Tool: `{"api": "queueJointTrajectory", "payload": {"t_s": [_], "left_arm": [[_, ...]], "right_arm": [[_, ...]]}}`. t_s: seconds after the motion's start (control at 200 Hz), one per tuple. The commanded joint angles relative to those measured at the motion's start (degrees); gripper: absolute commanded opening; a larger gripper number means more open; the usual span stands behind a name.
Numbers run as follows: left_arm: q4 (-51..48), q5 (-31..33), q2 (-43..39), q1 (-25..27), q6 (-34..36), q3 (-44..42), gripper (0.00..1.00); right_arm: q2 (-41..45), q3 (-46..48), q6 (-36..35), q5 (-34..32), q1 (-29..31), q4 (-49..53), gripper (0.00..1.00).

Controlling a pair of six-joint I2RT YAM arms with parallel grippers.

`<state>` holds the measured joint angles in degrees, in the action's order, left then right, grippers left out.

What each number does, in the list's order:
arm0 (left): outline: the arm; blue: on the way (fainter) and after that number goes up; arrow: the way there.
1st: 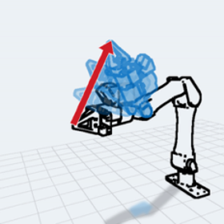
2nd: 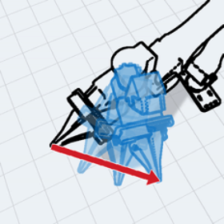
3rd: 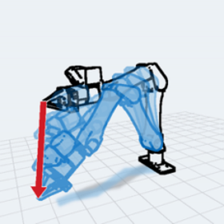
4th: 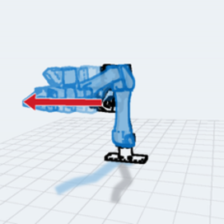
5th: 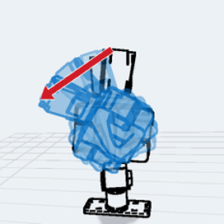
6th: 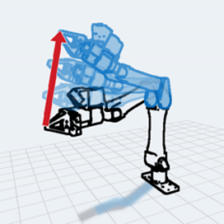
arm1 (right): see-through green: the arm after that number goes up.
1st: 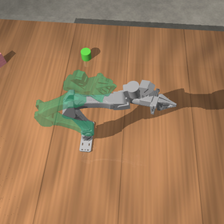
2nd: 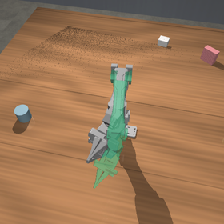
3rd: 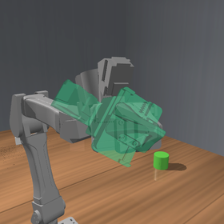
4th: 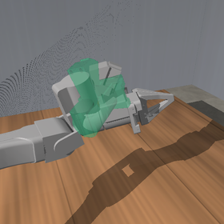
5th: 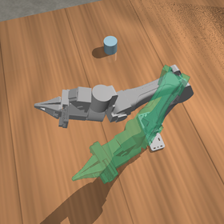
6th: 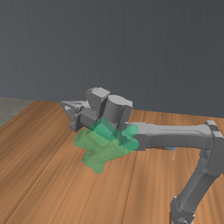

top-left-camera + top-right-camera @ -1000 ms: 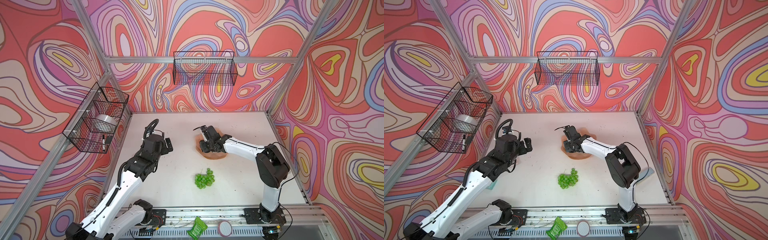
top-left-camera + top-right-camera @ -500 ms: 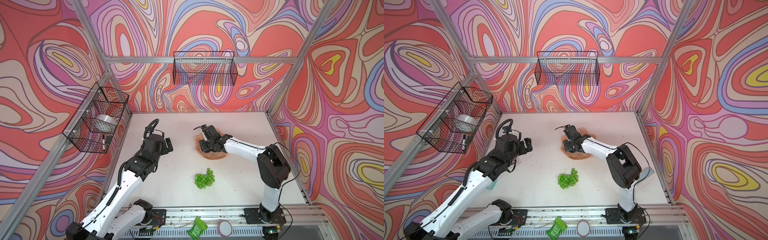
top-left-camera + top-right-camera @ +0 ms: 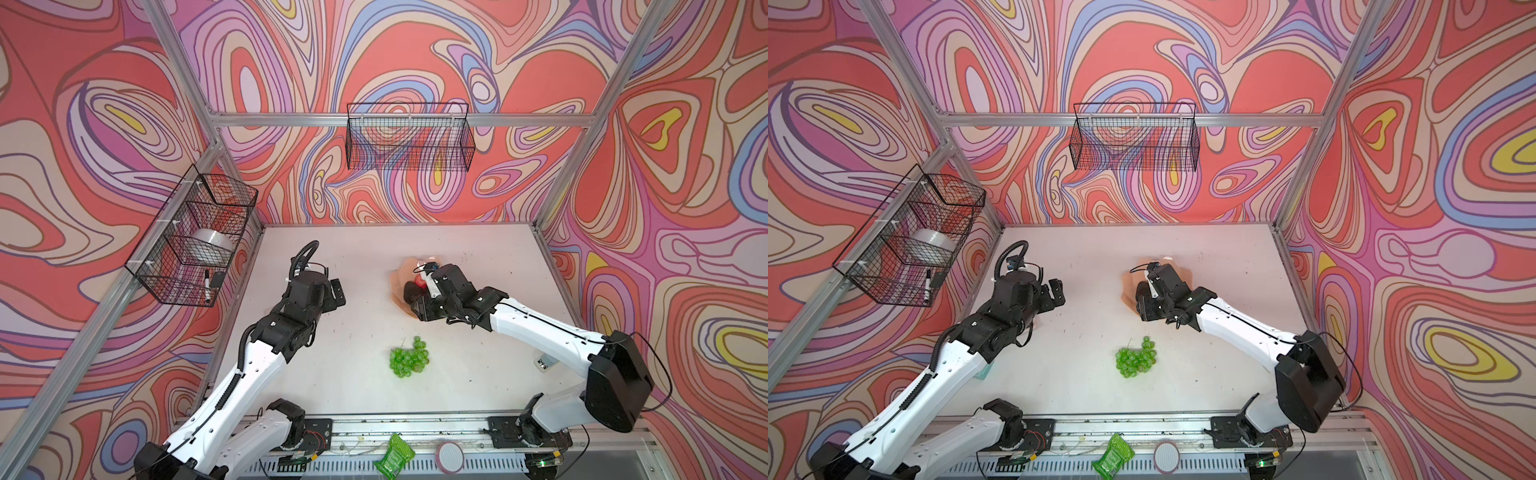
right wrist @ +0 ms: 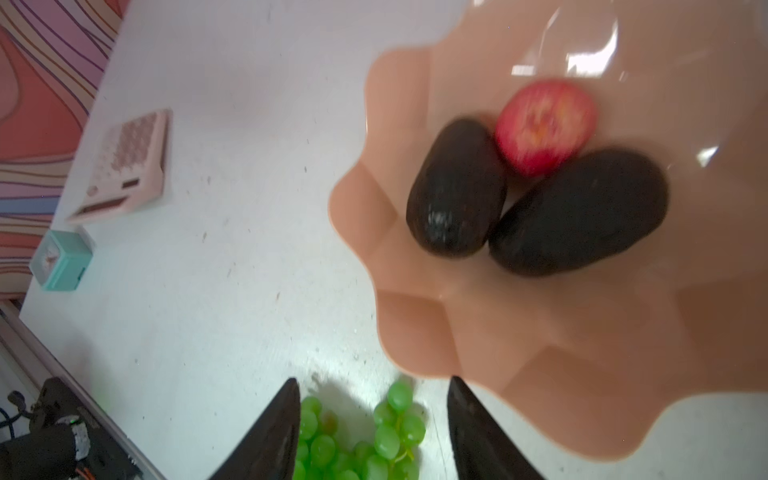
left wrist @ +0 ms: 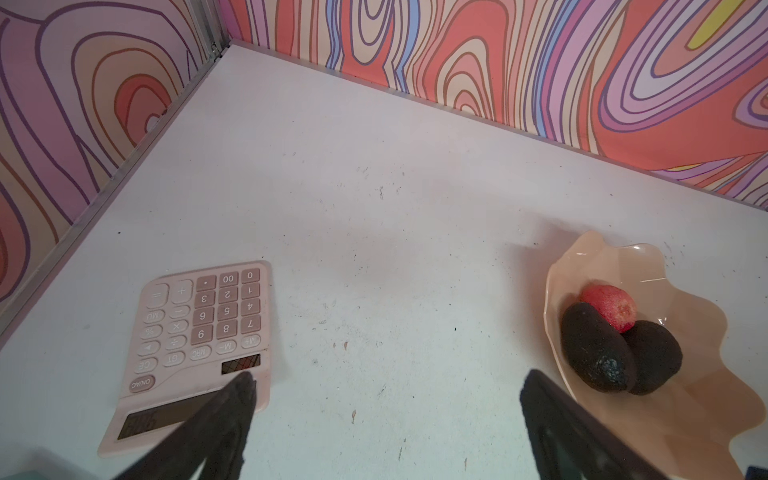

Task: Place and organize the fake fruits in the fruit bowl
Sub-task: 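Open the right gripper and move it down over the green grapes, then lower the open right gripper around the grape bunch stem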

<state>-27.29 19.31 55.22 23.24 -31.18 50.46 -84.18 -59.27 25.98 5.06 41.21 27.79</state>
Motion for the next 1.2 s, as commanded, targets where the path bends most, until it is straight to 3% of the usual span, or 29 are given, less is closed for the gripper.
{"api": "queueJointTrajectory", "payload": {"t_s": [0.0,0.28,0.851,1.192], "left_arm": [[-0.6,0.1,-0.4,-0.5,-1.4,-0.8,1.0],[-1.2,0.2,-1.7,-0.6,-1.9,-1.7,1.0],[-1.7,0.8,-3.5,-1.2,-1.2,-2.5,1.0],[-1.7,0.8,-4.0,-1.5,-1.2,-3.1,1.0]], "right_arm": [[0.4,1.1,5.0,2.9,3.5,1.2,0.57],[-5.0,2.2,10.2,4.9,6.7,-3.6,0.55],[-10.2,0.5,11.7,2.5,9.1,-4.5,0.47],[-11.4,-0.4,11.7,1.5,9.2,-5.5,0.24]]}}
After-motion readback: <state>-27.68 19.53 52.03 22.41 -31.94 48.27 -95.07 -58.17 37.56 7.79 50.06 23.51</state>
